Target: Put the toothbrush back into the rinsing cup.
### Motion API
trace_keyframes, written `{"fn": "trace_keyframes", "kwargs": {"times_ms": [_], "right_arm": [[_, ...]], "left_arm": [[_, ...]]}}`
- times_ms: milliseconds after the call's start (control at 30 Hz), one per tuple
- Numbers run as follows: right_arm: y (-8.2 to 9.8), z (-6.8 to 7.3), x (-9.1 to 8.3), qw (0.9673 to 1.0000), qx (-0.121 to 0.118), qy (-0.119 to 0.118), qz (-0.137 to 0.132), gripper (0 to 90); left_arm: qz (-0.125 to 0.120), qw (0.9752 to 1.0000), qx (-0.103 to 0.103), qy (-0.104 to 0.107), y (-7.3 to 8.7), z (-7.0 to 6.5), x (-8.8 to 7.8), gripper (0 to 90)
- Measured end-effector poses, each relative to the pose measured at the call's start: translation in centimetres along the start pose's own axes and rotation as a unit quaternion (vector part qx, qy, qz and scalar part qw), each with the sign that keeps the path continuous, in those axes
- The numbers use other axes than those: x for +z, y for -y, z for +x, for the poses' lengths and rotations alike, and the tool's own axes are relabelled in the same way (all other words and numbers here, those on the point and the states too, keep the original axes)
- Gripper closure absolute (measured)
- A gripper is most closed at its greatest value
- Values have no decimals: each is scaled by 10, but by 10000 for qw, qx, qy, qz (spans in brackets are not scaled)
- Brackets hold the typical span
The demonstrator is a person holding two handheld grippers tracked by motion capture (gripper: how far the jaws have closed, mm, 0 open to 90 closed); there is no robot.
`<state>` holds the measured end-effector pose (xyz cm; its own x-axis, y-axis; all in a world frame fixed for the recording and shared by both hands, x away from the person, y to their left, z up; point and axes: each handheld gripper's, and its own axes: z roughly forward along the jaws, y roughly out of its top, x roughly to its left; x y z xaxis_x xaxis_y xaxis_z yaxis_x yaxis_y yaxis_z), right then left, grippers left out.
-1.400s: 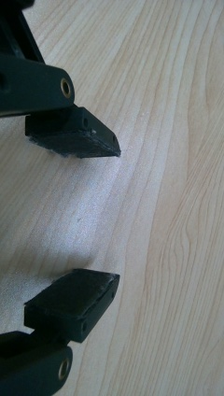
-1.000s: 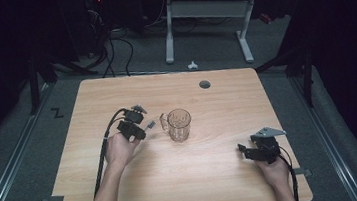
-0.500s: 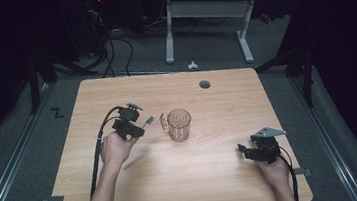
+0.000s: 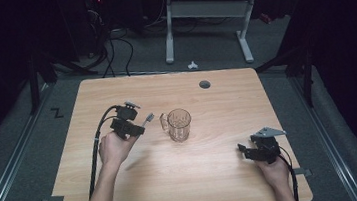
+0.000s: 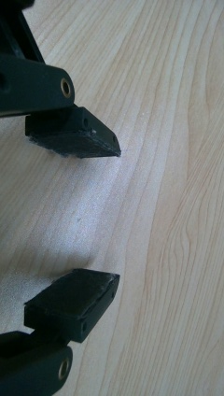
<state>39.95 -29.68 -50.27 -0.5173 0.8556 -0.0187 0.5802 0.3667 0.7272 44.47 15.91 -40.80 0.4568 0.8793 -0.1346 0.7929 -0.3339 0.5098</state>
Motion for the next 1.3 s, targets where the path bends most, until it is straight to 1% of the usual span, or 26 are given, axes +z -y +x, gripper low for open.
{"fn": "trace_keyframes", "kwargs": {"times_ms": [67, 100, 300, 433, 467, 500, 600, 700, 733, 800, 867, 1100, 1167, 1200, 1233, 1267, 1300], "right_arm": [[0, 0, 0, 10000, -1, 0, 0, 334], [0, 0, 0, 10000, -1, 0, 0, 334], [0, 0, 0, 10000, -2, 1, -1, 334], [0, 0, 0, 10000, -1, 0, -1, 334], [0, 0, 0, 10000, -1, 0, 0, 334], [0, 0, 0, 10000, -1, 0, 0, 334], [0, 0, 0, 10000, -1, -1, 1, 334], [0, 0, 0, 10000, 1, -3, 1, 334], [0, 0, 0, 10000, 3, -2, 2, 334], [0, 0, 0, 10000, 0, -4, 1, 334], [0, 0, 0, 10000, 2, -3, 3, 334], [0, 0, 0, 10000, 2, -2, 2, 334], [0, 0, 0, 10000, 4, -2, 1, 334], [0, 0, 0, 10000, 4, -2, 1, 334], [0, 0, 0, 10000, 6, -2, 0, 334], [0, 0, 0, 10000, 6, -2, 0, 334], [0, 0, 0, 10000, 8, -3, 0, 334]], "left_arm": [[-32, 10000, -6, 8, 0, 0, -1, 796], [-116, 9999, -26, 37, -1, -1, -2, 796], [-321, 9994, -28, 106, -2, -3, -4, 798], [-486, 9988, 37, 77, -7, -7, -7, 798], [-486, 9988, 37, 77, -7, -7, -7, 798], [-634, 9979, 66, 91, -9, -10, -10, 798], [-787, 9968, 82, 65, -11, -12, -12, 799], [-935, 9955, 21, 163, -13, -12, -12, 799], [-980, 9951, 7, 165, -13, -12, -12, 799], [-1049, 9944, 2, 149, -14, -12, -12, 799], [-1083, 9940, 46, 118, -16, -13, -13, 799], [-1286, 9914, 213, 135, -25, -21, -15, 800], [-1367, 9902, 213, 174, -27, -22, -17, 800], [-1367, 9902, 213, 174, -27, -22, -17, 800], [-1439, 9891, 218, 206, -29, -23, -18, 800], [-1439, 9891, 218, 206, -29, -23, -18, 800], [-1489, 9883, 236, 242, -30, -24, -18, 800]]}}
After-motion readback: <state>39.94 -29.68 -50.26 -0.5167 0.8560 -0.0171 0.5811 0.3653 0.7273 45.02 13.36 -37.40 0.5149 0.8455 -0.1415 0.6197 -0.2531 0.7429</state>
